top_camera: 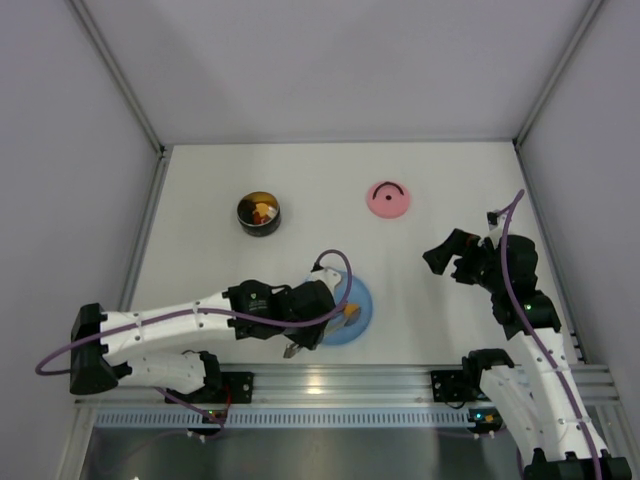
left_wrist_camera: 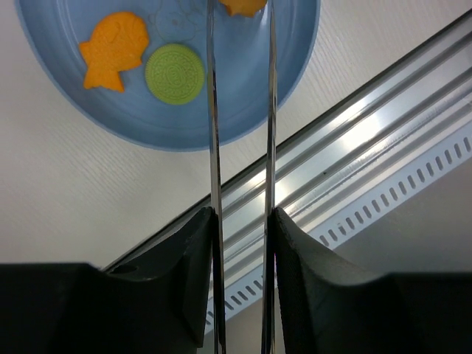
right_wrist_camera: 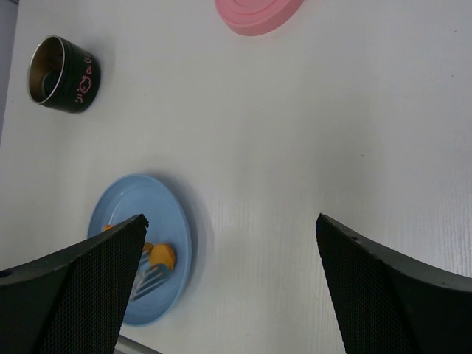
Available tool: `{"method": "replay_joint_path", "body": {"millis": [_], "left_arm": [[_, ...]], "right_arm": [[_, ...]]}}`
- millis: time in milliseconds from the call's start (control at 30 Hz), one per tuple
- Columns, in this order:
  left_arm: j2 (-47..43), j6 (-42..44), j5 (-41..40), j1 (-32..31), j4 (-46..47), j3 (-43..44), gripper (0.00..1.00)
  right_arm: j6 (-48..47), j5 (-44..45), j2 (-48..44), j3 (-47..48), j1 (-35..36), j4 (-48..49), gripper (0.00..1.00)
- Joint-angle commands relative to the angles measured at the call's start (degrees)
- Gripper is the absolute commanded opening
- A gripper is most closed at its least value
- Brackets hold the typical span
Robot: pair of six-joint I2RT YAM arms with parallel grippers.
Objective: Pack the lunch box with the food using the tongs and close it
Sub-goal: Pick up the fake food from the plate, then place the fake food in the packing box.
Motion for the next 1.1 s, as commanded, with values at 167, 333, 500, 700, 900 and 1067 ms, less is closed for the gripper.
{"method": "replay_joint_path", "body": {"millis": [167,333,500,700,900,1067], "left_arm": [[-5.1,-4.1,-14.2,-0.2,-5.5,7.1,0.32],[-7.2,-5.0,-20.4,1.4,-10.1,11.0,0.33],[-7.9,-1.1,-19.8,10.5,-11.6,15.5,0.32],[-6.7,9.7,-13.4,29.9,-6.9,18.4,0.33],[-1.9,14.6,-5.4,44.4,-0.9,18.4,0.33],[2.4,15.0,-1.7,50.1,2.8,16.3,0.32]], "right_arm": [[-0.3,-0.1,-0.3,0.7,-0.9,0.6,0.96],[-0.1,-0.3,0.0,1.1,-0.8,1.0,0.96],[0.3,-0.9,0.4,1.4,-0.9,1.4,0.96],[0.4,-1.3,0.6,1.7,-0.9,1.6,0.96],[0.3,-1.5,0.5,1.8,-0.8,1.3,0.96],[0.0,-1.5,0.2,1.2,-0.8,1.1,0.96]]}}
